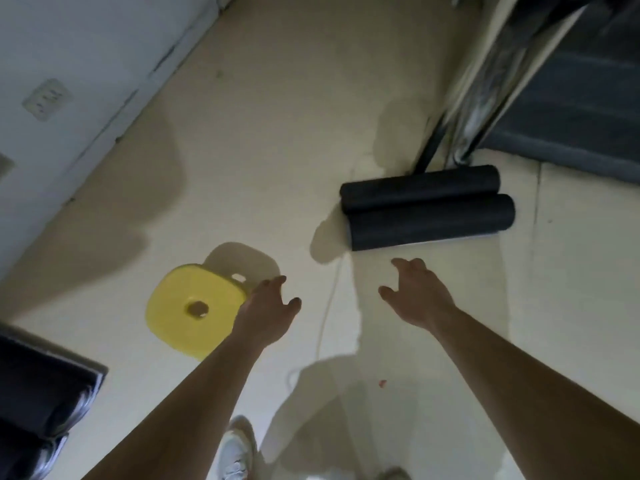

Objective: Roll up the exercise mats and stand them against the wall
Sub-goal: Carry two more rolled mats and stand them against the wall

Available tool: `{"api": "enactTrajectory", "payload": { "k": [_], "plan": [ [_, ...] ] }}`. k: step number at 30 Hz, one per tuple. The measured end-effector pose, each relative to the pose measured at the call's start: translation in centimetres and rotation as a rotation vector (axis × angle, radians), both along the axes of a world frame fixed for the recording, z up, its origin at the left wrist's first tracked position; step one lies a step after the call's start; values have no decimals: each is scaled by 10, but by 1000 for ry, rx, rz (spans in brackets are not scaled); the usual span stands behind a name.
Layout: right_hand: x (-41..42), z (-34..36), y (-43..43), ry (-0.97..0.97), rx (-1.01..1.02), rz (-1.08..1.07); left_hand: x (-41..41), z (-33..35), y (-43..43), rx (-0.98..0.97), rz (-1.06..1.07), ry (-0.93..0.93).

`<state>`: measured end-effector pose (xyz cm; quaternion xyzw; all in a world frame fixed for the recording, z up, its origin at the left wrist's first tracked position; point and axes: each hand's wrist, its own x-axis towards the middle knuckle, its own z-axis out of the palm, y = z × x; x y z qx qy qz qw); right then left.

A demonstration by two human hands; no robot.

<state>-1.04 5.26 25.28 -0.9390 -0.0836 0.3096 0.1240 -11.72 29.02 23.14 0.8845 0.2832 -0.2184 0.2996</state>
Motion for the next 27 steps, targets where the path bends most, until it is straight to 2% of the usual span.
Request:
{"api": "enactTrajectory", "payload": {
  "k": [6, 14, 19, 27],
  "plan": [
    [62, -14, -184, -6, -45, -211, 100, -27, -164, -28, -140, -5],
    [179, -108, -296, 74, -50, -424, 211, -119, -252, -13, -157, 97],
    [274, -194, -311, 135, -24, -413, 286, -195, -248, 23, 14, 129],
    [389, -340, -327, 102, 80, -536, 361, -326, -207, 53, 556, 74]
  ]
}}
